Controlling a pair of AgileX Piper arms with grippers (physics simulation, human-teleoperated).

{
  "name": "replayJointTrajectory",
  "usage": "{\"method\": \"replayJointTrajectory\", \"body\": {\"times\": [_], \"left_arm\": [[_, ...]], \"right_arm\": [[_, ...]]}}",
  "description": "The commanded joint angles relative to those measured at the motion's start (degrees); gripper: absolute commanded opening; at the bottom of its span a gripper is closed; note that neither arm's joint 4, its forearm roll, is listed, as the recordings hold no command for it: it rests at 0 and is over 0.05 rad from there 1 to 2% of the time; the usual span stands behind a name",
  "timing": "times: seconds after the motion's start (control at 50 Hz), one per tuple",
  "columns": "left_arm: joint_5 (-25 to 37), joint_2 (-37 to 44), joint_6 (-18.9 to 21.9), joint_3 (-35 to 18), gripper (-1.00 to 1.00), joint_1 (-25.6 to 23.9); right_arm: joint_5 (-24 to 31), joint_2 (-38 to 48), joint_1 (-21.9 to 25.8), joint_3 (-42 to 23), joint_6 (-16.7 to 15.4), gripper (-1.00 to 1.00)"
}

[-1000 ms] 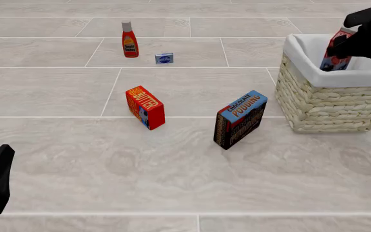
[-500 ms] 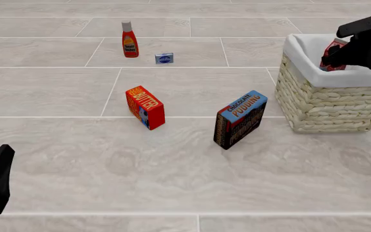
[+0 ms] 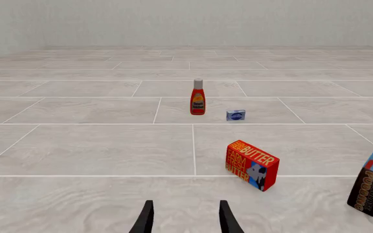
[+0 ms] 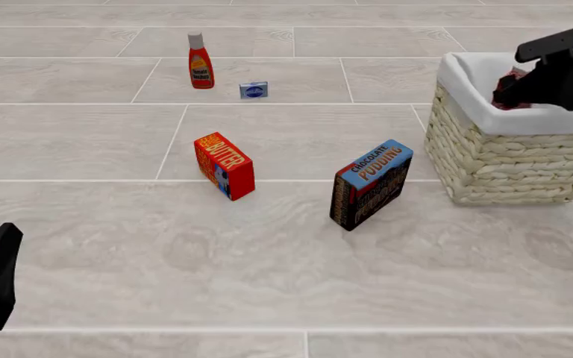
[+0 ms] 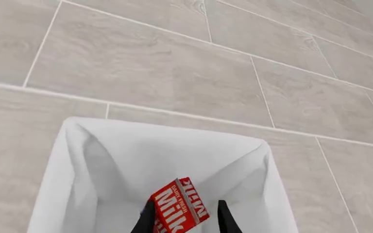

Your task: Pick the milk and place it in the basket.

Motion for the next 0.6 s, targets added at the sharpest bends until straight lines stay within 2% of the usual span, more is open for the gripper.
{"method": "replayJointTrajectory", "body": {"times": [0.02, 0.6], "left_arm": [[0.01, -0.03, 0.02, 0.00, 1.00, 0.01], [0.00, 0.00, 0.00, 0.00, 1.00, 0.01]], "right_arm": [[-0.09, -0.55, -0.24, -0.68, 0.71, 1.00], [-0.97, -5.48, -0.13, 2.44, 1.52, 1.00]]}}
